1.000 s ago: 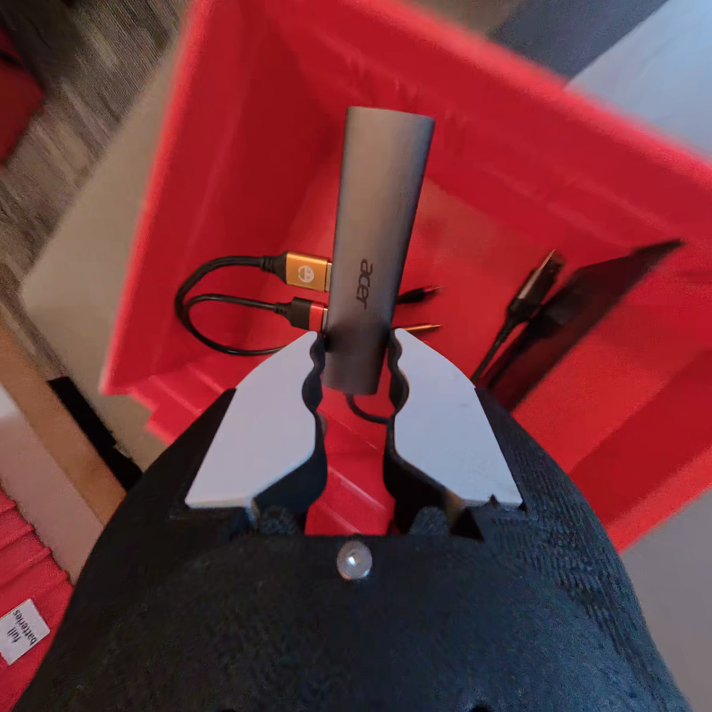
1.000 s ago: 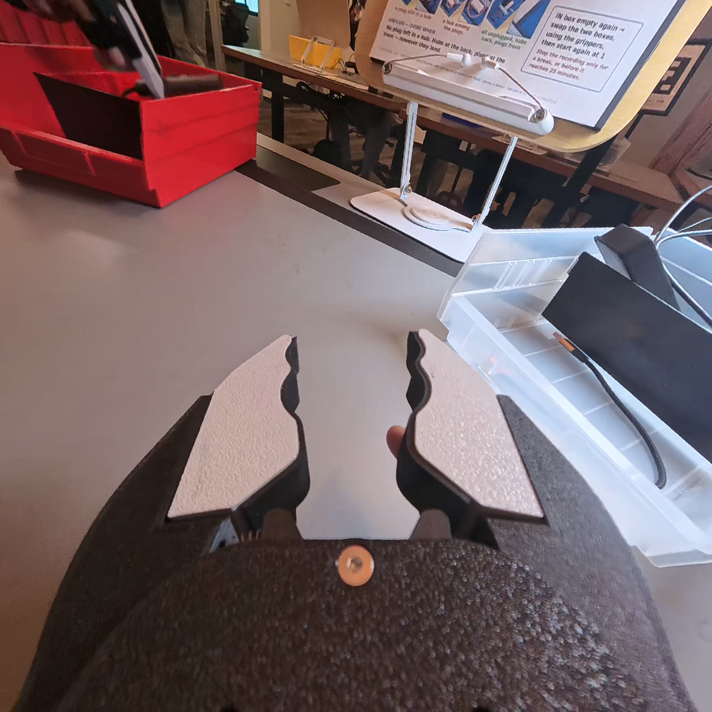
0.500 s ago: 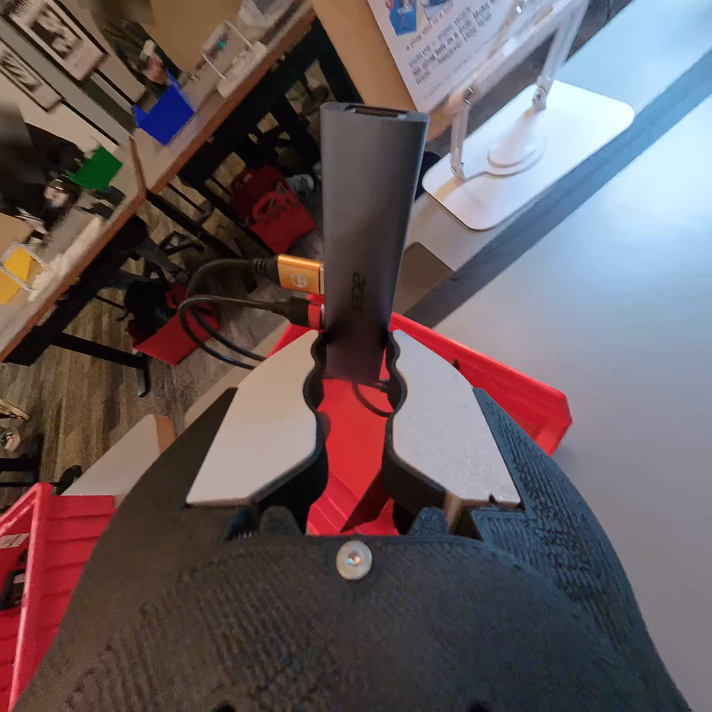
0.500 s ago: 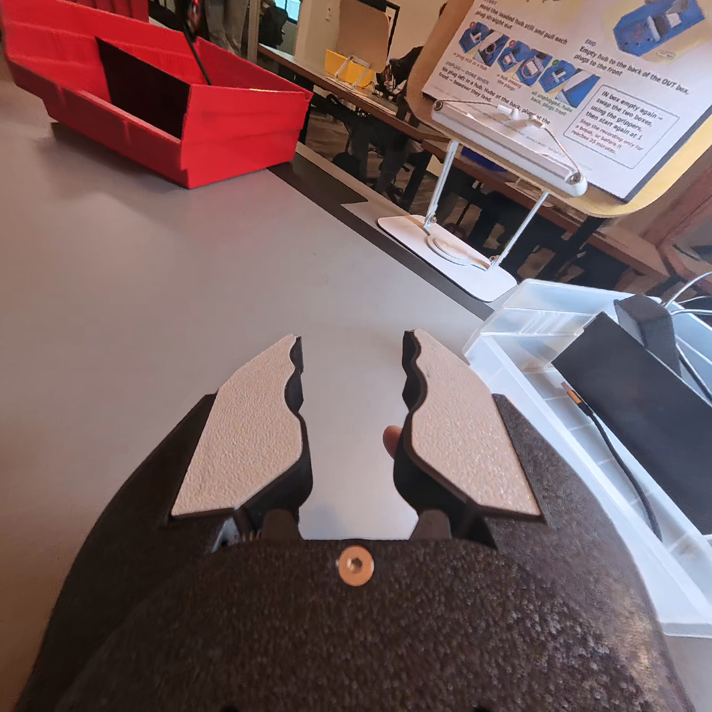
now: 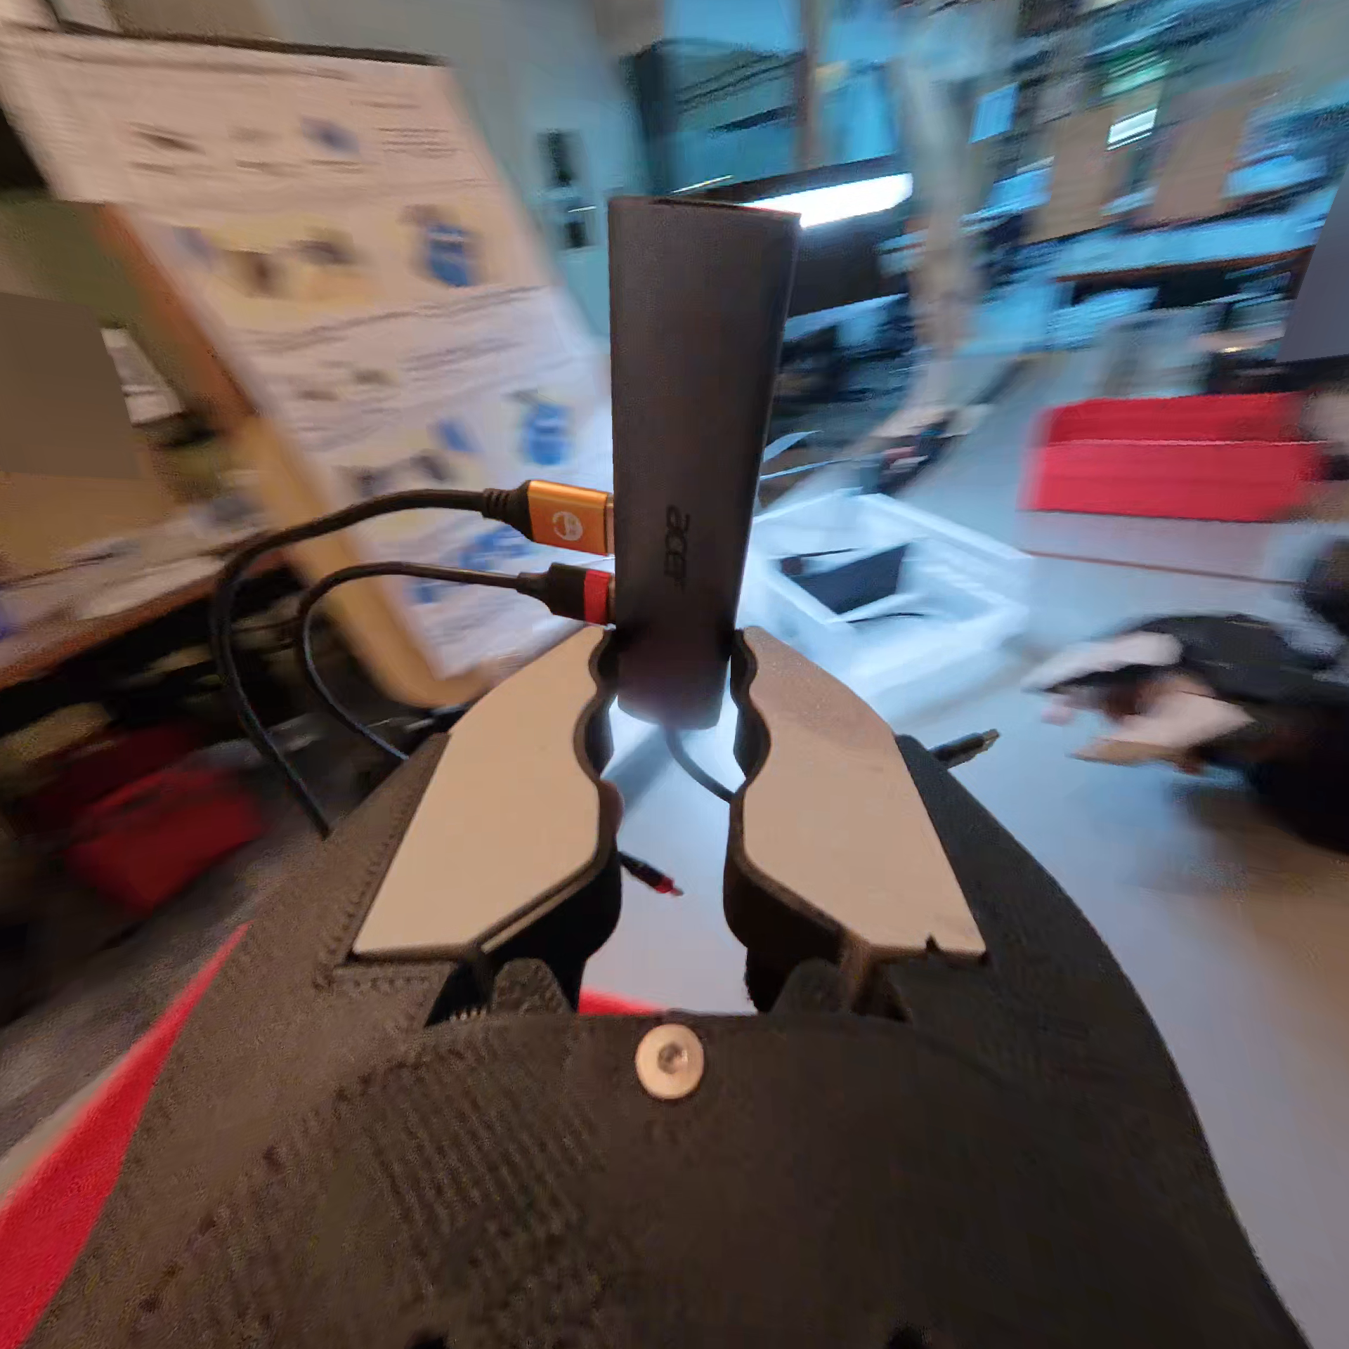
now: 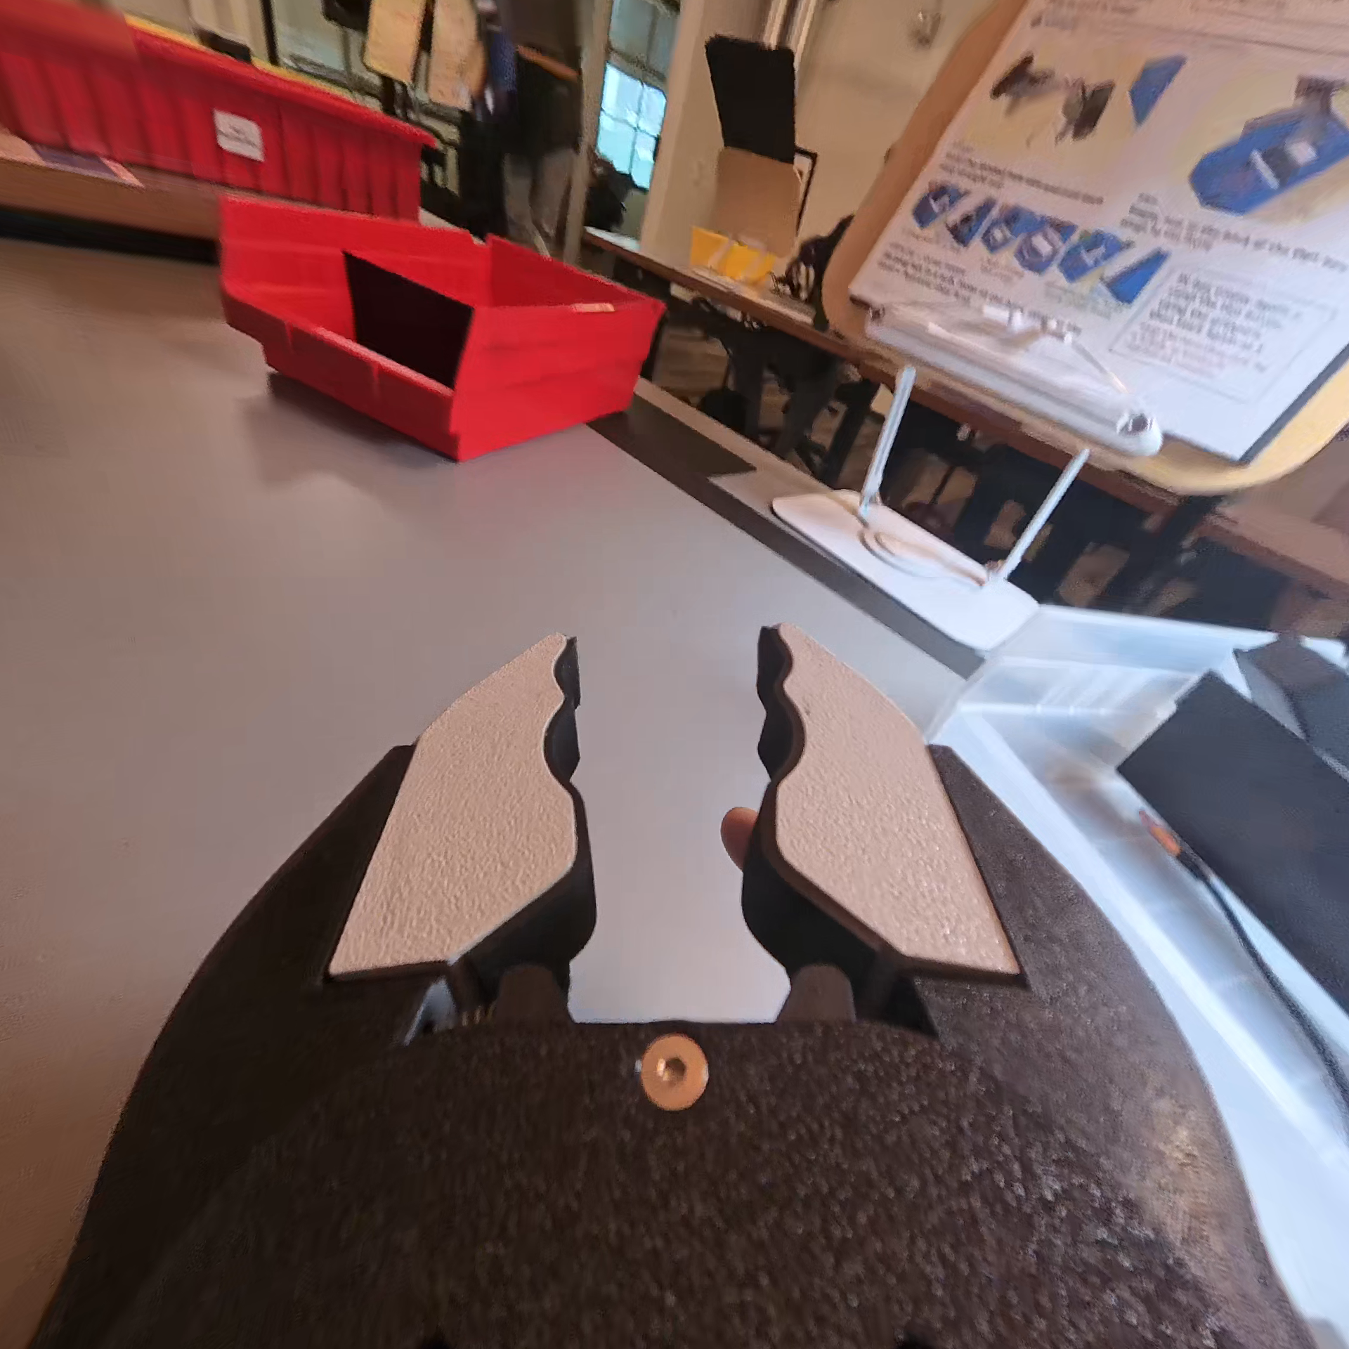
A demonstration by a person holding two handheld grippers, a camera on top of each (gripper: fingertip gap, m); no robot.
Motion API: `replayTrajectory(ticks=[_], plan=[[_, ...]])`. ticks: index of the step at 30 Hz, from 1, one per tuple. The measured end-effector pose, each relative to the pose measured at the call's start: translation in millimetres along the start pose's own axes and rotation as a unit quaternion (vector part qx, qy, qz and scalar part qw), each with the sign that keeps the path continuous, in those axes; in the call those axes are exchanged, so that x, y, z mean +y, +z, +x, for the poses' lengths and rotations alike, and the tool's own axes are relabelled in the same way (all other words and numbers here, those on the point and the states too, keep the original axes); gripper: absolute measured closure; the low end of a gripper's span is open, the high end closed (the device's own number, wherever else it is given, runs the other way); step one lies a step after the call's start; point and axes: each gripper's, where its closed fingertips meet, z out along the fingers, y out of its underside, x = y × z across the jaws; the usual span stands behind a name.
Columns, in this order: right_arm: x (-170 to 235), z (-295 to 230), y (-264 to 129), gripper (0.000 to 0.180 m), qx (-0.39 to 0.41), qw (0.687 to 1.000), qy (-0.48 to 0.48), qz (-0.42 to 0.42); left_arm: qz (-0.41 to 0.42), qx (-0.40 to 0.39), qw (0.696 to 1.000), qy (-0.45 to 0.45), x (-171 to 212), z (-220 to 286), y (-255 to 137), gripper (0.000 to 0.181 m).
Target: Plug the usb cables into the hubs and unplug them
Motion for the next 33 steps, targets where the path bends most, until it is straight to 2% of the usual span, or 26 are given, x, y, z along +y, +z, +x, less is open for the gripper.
replayTrajectory(ticks=[2, 4, 8, 10, 12, 15, 18, 20, 22, 25, 27, 29, 32, 33], plan=[[-31, 4, -5, 0.136, -0.003, 0.998, -0.039, 0.047, 0.031, 0.123, 0.992, -0.017, 8, 62, 7, 0.151], [-67, 7, -11, 0.140, -0.025, 0.994, -0.065, 0.083, 0.049, 0.235, 0.970, -0.032, 21, 121, 10, 0.151], [-125, -11, -17, 0.138, -0.123, 0.982, -0.057, 0.130, 0.062, 0.406, 0.908, -0.081, 53, 212, 12, 0.151], [-142, -21, -18, 0.131, -0.137, 0.975, -0.116, 0.130, 0.057, 0.467, 0.876, -0.109, 70, 241, 12, 0.151], [-141, -38, -17, 0.129, -0.175, 0.963, -0.189, 0.085, 0.037, 0.519, 0.842, -0.139, 89, 262, 12, 0.151], [-109, -79, -22, 0.124, -0.312, 0.921, -0.231, -0.039, -0.006, 0.559, 0.813, -0.161, 118, 282, 16, 0.151], [-77, -114, -19, 0.140, -0.390, 0.880, -0.258, -0.085, -0.033, 0.571, 0.802, -0.171, 134, 288, 21, 0.151], [-70, -125, -15, 0.167, -0.408, 0.875, -0.250, -0.068, -0.034, 0.561, 0.807, -0.183, 139, 282, 23, 0.151], [-69, -118, -6, 0.171, -0.387, 0.889, -0.237, -0.062, -0.015, 0.525, 0.825, -0.207, 138, 265, 29, 0.153], [-61, -100, 6, 0.172, -0.361, 0.905, -0.200, -0.101, -0.005, 0.432, 0.881, -0.191, 139, 237, 44, 0.158], [-52, -93, 10, 0.172, -0.351, 0.910, -0.182, -0.129, -0.011, 0.361, 0.922, -0.142, 138, 225, 53, 0.150], [-41, -91, 15, 0.172, -0.347, 0.909, -0.171, -0.155, -0.046, 0.303, 0.951, -0.044, 145, 224, 59, 0.142], [-32, -98, 20, 0.172, -0.366, 0.904, -0.141, -0.172, -0.095, 0.263, 0.959, 0.050, 160, 237, 66, 0.139], [-29, -101, 21, 0.172, -0.373, 0.901, -0.135, -0.175, -0.109, 0.247, 0.961, 0.065, 165, 238, 70, 0.150]])
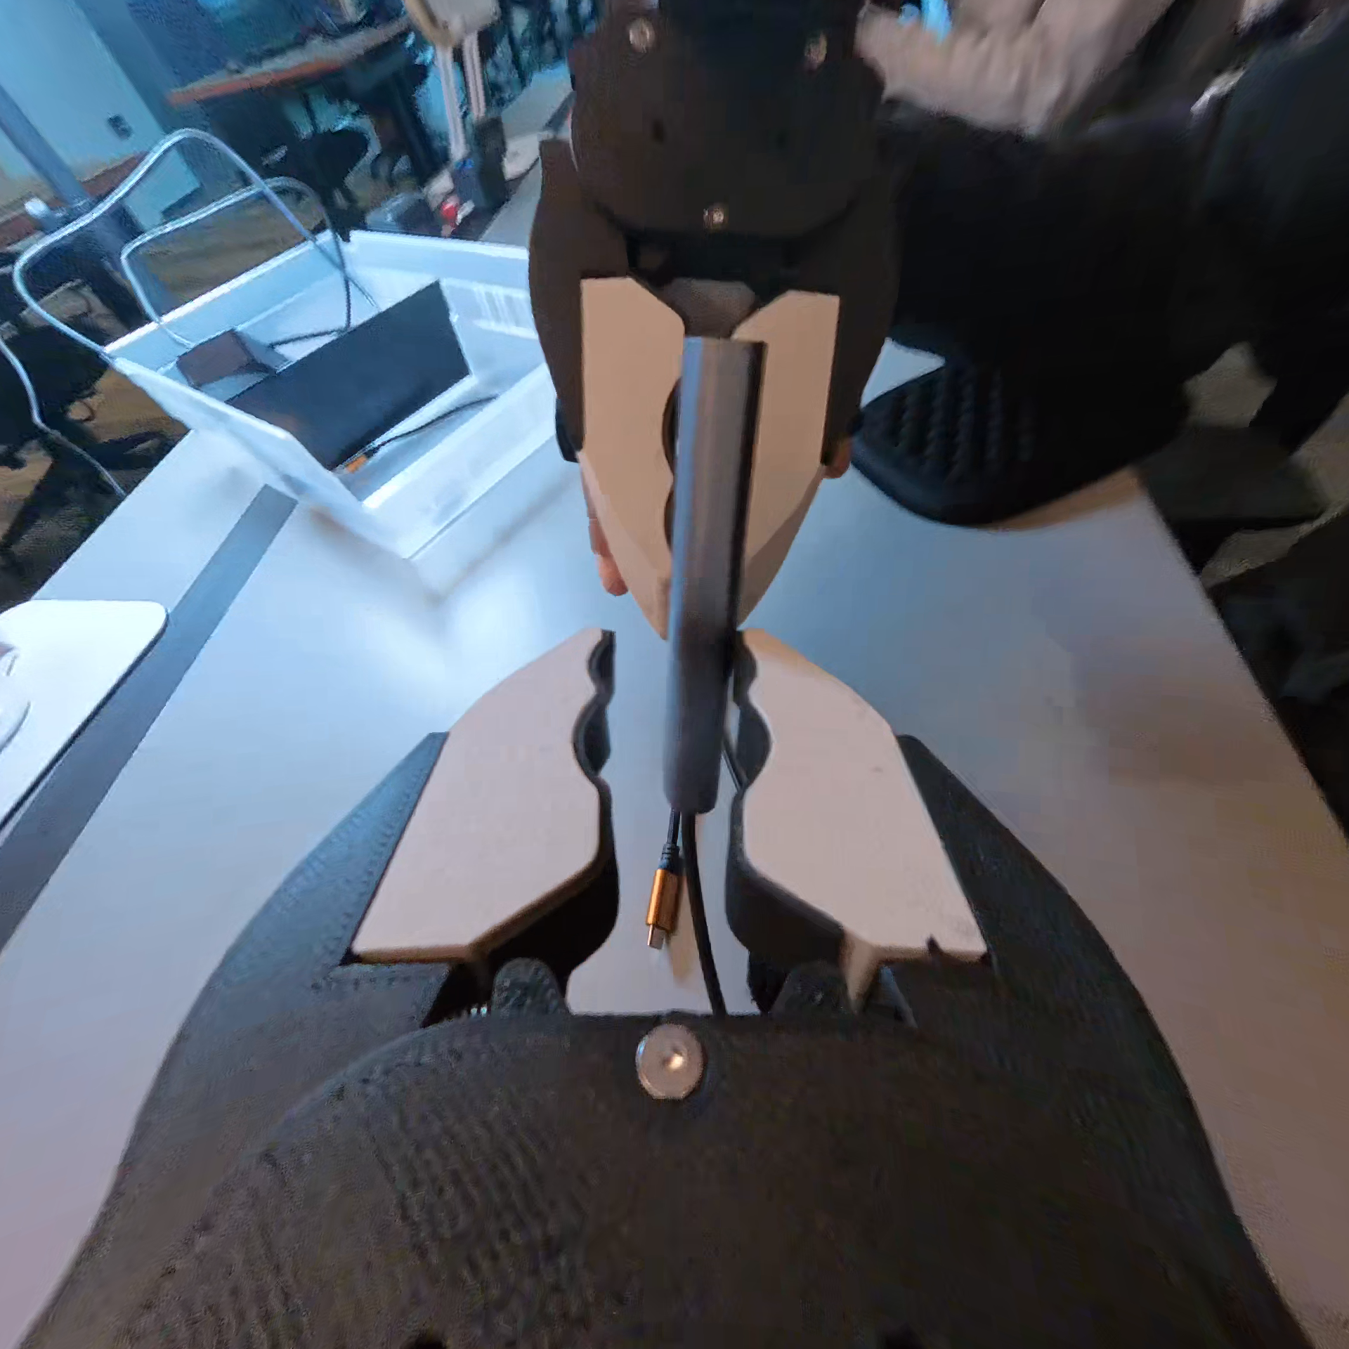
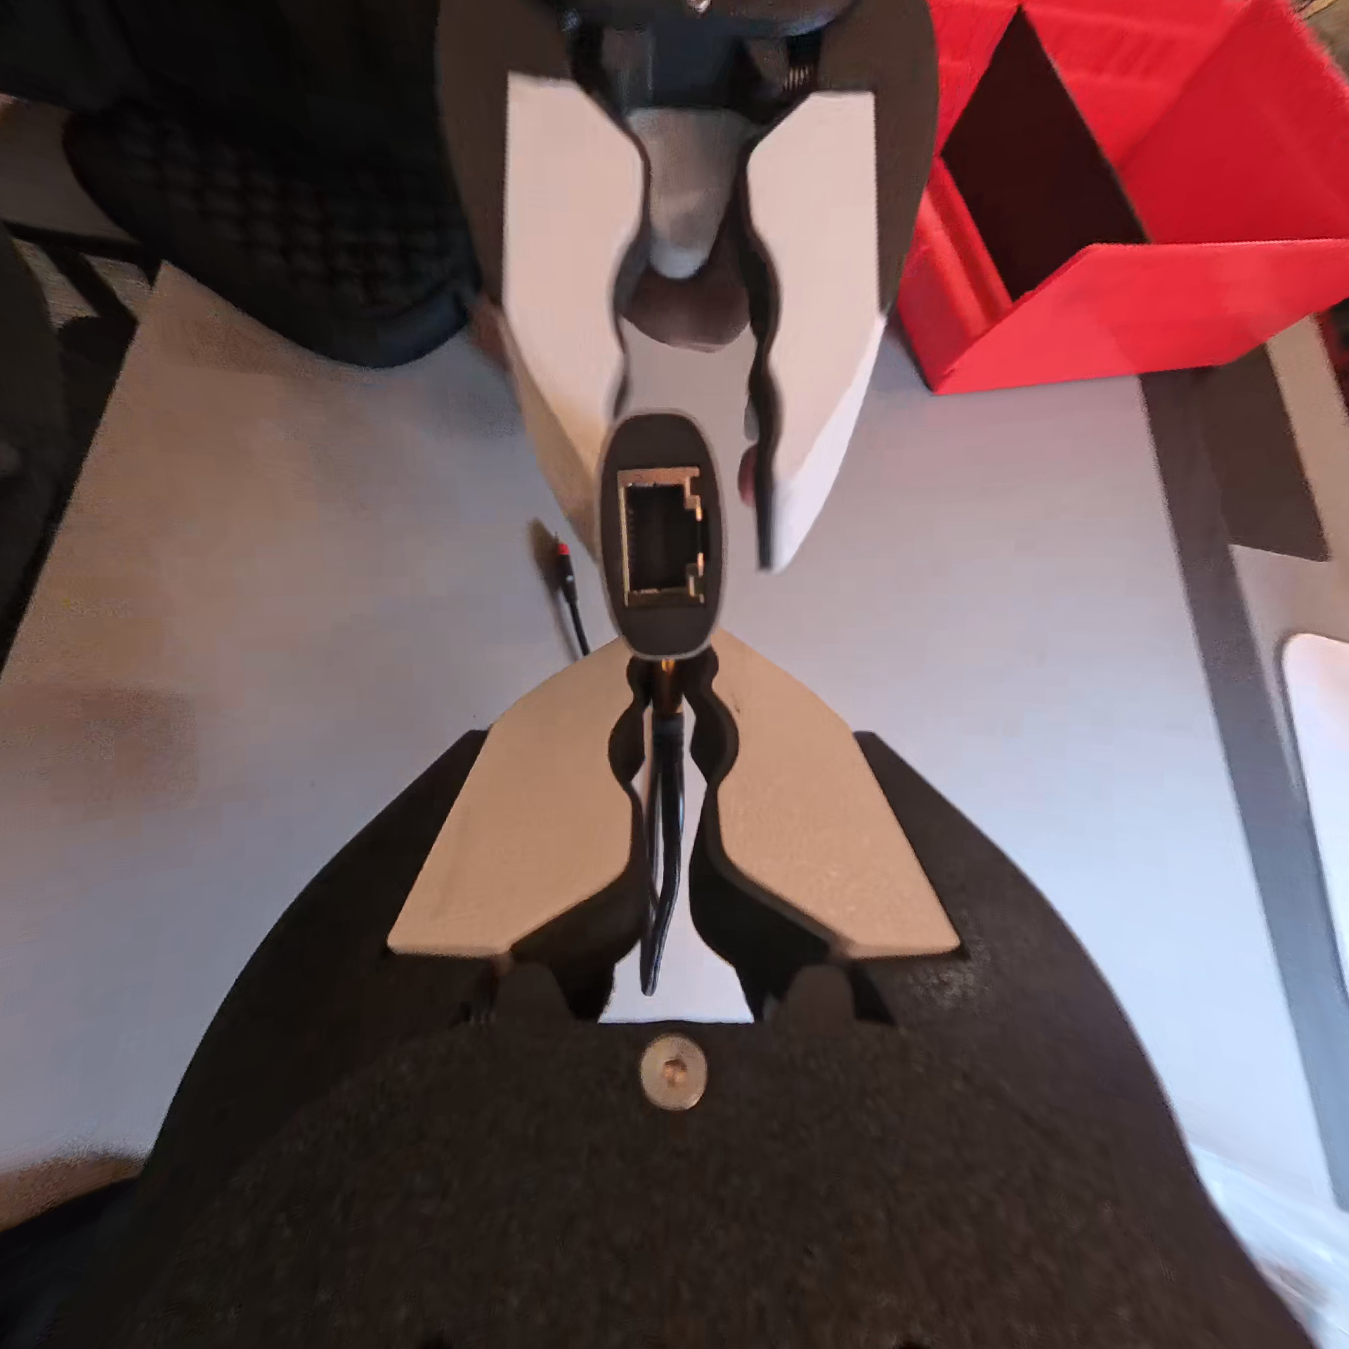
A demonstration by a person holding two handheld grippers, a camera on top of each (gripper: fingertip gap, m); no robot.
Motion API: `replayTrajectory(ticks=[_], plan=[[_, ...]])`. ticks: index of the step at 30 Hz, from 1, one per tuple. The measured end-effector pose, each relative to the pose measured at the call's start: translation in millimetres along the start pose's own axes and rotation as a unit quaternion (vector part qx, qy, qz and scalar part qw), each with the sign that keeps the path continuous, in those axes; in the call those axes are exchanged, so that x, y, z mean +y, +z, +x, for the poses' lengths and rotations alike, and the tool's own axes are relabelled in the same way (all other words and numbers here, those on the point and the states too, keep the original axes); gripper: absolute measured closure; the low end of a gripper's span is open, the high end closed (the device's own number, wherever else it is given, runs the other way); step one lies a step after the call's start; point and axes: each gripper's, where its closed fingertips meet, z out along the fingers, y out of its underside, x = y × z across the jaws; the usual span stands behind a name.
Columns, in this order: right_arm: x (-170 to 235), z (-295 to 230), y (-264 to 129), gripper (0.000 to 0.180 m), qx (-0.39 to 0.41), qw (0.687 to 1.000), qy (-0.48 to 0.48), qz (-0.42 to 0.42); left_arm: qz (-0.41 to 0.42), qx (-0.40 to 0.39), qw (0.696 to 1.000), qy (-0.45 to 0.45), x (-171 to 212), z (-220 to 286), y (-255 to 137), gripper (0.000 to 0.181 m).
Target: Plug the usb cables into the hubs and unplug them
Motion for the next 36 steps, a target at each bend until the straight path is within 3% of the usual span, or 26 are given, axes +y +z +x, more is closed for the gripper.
replayTrajectory(ticks=[1, 3, 6, 10, 13, 25, 36], plan=[[2, 2, 3, 0.172, 0.001, 1.000, 0.003, -0.004, -0.015, 0.003, 1.000, 0.005, 4, 3, 3, 0.165], [4, 11, 4, 0.171, 0.027, 1.000, 0.003, -0.003, -0.033, -0.021, 0.999, -0.008, 8, -5, 4, 0.164], [-1, 36, -6, 0.165, 0.115, 0.993, -0.003, 0.020, -0.007, -0.031, 0.994, -0.102, 7, -23, -1, 0.165], [-3, 54, -17, 0.158, 0.207, 0.977, -0.056, 0.004, 0.030, 0.000, 0.971, -0.236, 11, -34, -3, 0.165], [-1, 53, -11, 0.158, 0.238, 0.965, -0.111, -0.030, 0.035, 0.009, 0.958, -0.285, 13, -35, 1, 0.165], [2, 51, -1, 0.164, 0.287, 0.930, -0.214, -0.086, 0.054, 0.036, 0.926, -0.372, 16, -34, 4, 0.164], [2, 62, -1, 0.165, 0.309, 0.921, -0.222, -0.078, 0.071, 0.001, 0.923, -0.379, 15, -50, -2, 0.165]])
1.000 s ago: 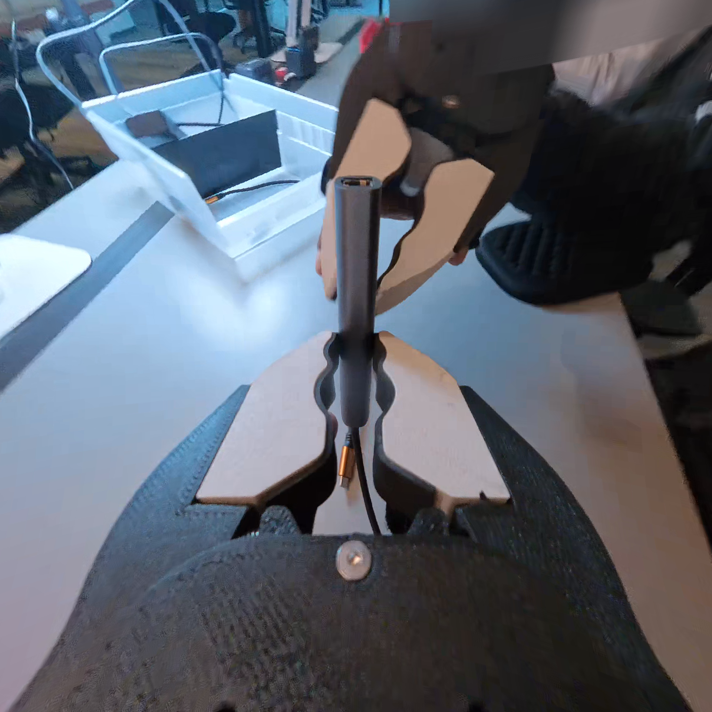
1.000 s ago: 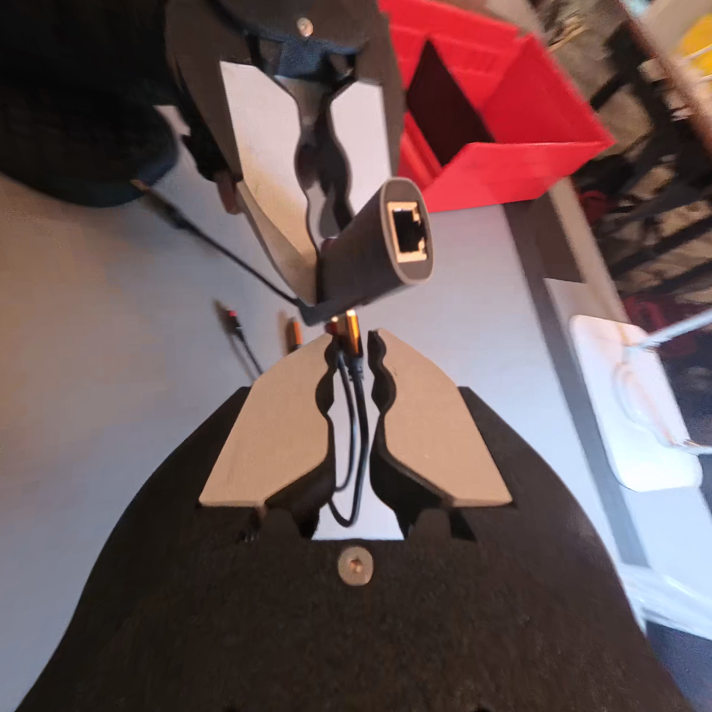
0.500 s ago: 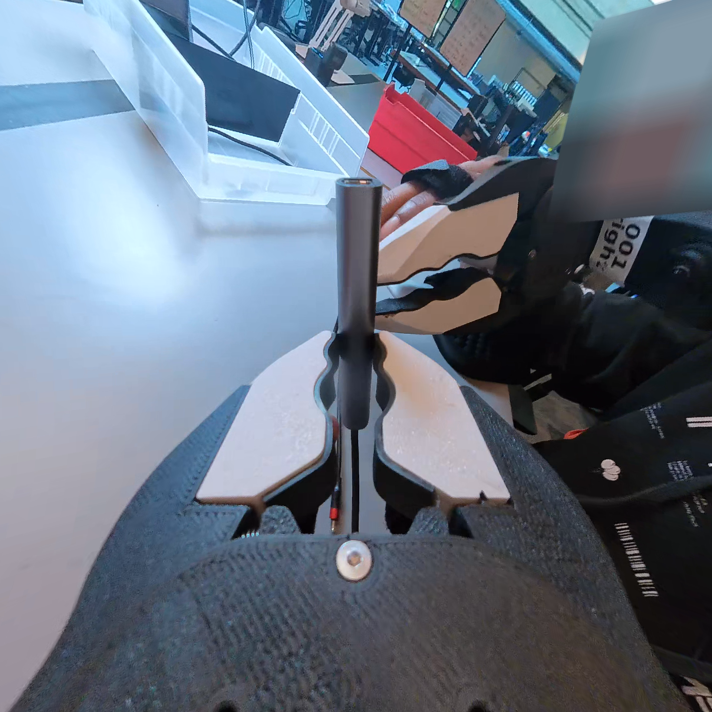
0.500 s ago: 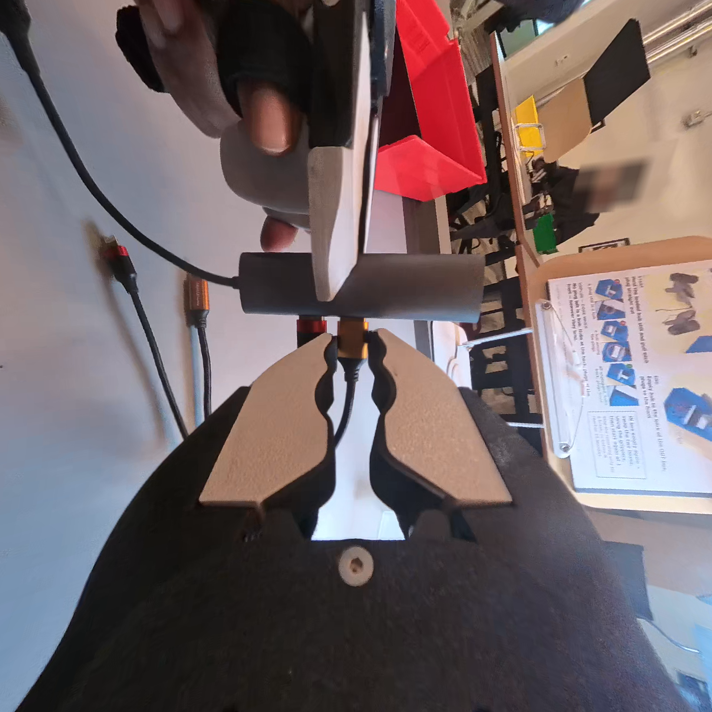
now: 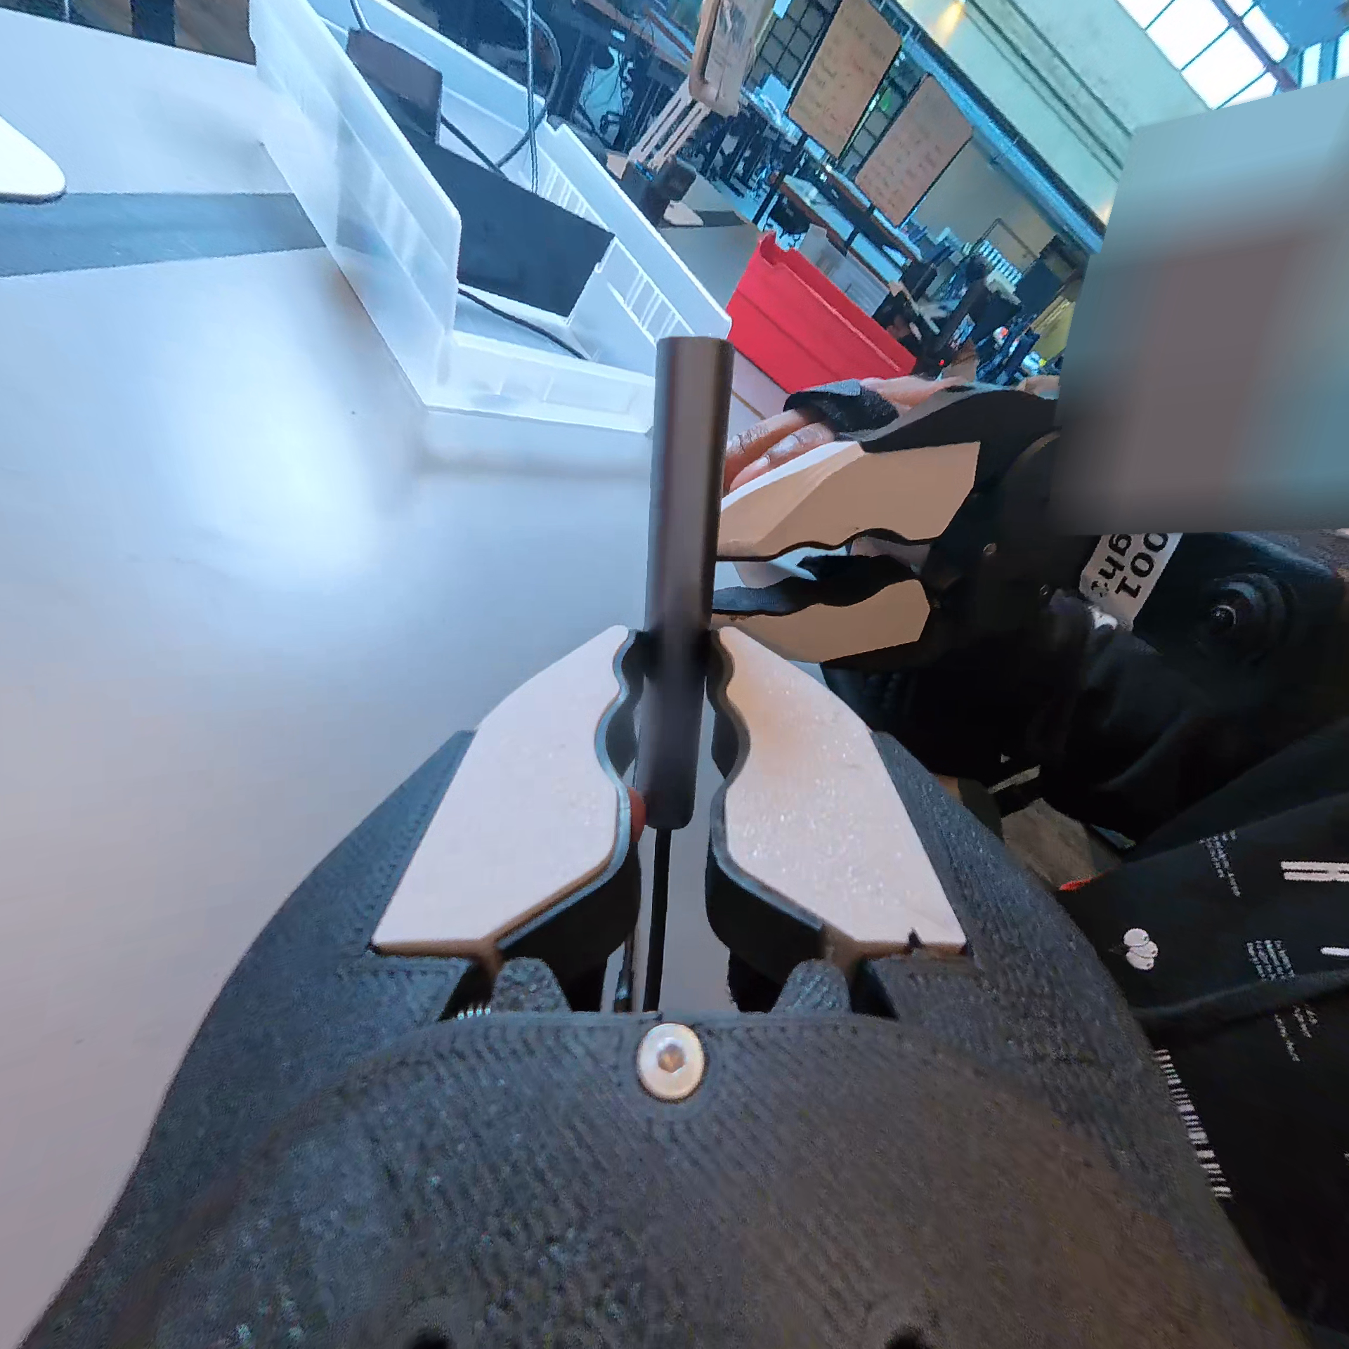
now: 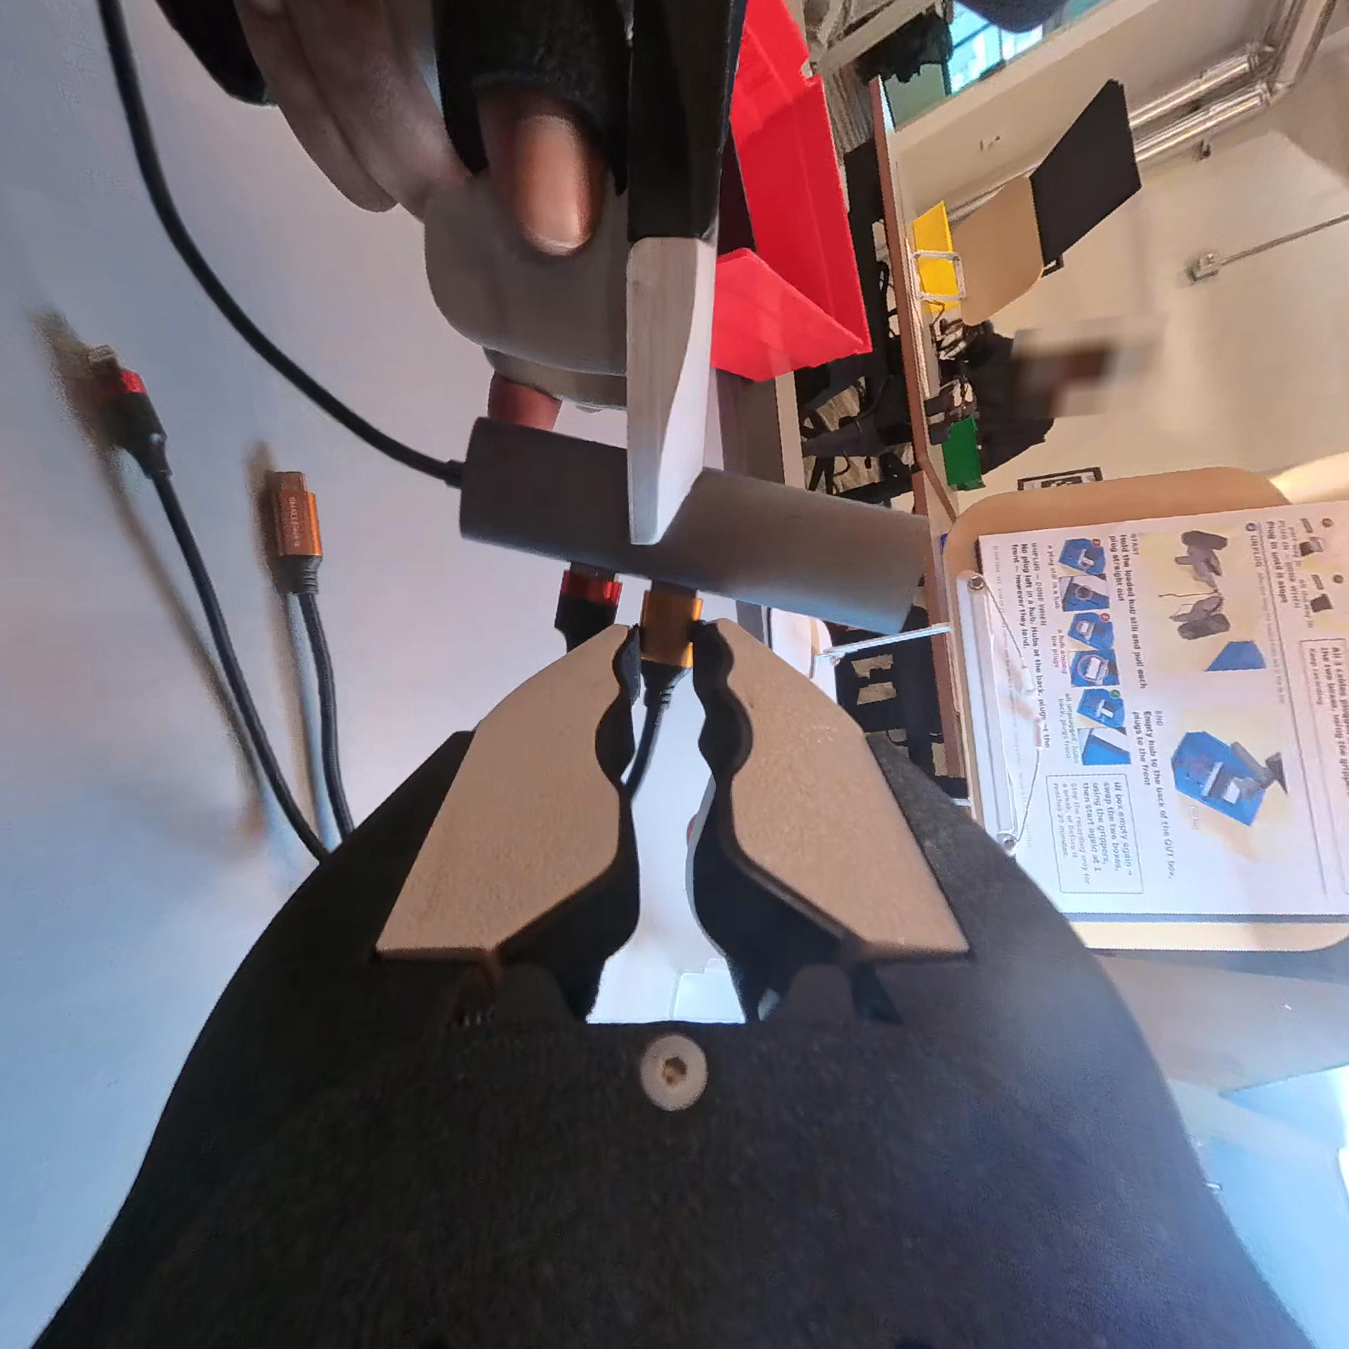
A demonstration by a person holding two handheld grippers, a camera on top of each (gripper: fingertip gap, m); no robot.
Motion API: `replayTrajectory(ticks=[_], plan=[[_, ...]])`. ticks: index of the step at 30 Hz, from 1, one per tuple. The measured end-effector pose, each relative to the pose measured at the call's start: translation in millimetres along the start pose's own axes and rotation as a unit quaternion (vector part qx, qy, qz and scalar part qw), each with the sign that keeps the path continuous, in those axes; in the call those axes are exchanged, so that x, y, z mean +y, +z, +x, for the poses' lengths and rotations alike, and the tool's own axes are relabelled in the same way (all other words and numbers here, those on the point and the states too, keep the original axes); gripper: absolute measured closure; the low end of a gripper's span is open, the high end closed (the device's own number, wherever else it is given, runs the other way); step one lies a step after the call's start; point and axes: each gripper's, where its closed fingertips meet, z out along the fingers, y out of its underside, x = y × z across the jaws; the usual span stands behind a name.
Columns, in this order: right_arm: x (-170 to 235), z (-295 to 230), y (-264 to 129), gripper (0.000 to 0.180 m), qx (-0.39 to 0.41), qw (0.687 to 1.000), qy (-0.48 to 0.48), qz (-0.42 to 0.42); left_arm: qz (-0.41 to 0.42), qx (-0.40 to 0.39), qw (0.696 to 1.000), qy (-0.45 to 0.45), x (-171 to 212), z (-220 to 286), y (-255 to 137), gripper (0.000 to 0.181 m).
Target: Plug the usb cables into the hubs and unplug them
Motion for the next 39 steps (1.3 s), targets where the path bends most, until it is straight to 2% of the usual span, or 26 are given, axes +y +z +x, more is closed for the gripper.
replayTrajectory(ticks=[4, 6, 7, 9, 13, 15, 20, 27, 29, 32, 34, 35, 39], plan=[[2, 4, -2, 0.168, 0.004, 1.000, 0.015, -0.004, 0.018, -0.003, 1.000, -0.001, -7, -1, -2, 0.165], [37, 7, -2, 0.173, 0.014, 0.997, 0.007, -0.074, 0.088, -0.045, 0.995, -0.006, -33, -21, -28, 0.164], [48, 7, -5, 0.176, 0.014, 0.997, 0.042, -0.061, 0.125, -0.053, 0.991, -0.005, -50, -29, -52, 0.165], [43, 28, -15, 0.179, 0.055, 0.995, 0.076, -0.022, 0.123, -0.069, 0.988, 0.056, -58, -26, -74, 0.165], [12, 59, -23, 0.179, 0.072, 0.991, 0.108, 0.040, 0.113, -0.060, 0.990, 0.062, -57, -13, -72, 0.165], [3, 60, -23, 0.173, 0.070, 0.990, 0.112, 0.054, 0.106, -0.065, 0.990, 0.065, -53, -14, -70, 0.165], [-11, 36, -12, 0.158, 0.012, 0.987, 0.134, 0.084, 0.072, -0.024, 0.995, 0.065, -36, -6, -53, 0.165], [-23, -2, -4, 0.158, -0.129, 0.966, 0.196, 0.111, -0.015, 0.012, 0.986, 0.167, -1, 23, -21, 0.165], [-25, -9, -6, 0.167, -0.156, 0.959, 0.204, 0.121, -0.027, 0.006, 0.978, 0.206, 4, 25, -19, 0.165], [-28, -17, -12, 0.169, -0.202, 0.944, 0.227, 0.133, -0.046, -0.006, 0.962, 0.271, 11, 29, -18, 0.165], [-32, -19, -15, 0.170, -0.215, 0.938, 0.232, 0.144, -0.049, -0.032, 0.943, 0.327, 13, 31, -13, 0.154], [-34, -21, -15, 0.171, -0.217, 0.939, 0.224, 0.142, -0.058, -0.058, 0.928, 0.364, 14, 28, -12, 0.163], [-31, -26, -13, 0.173, -0.209, 0.950, 0.195, 0.124, -0.083, -0.113, 0.859, 0.493, 17, 25, -14, 0.163]])
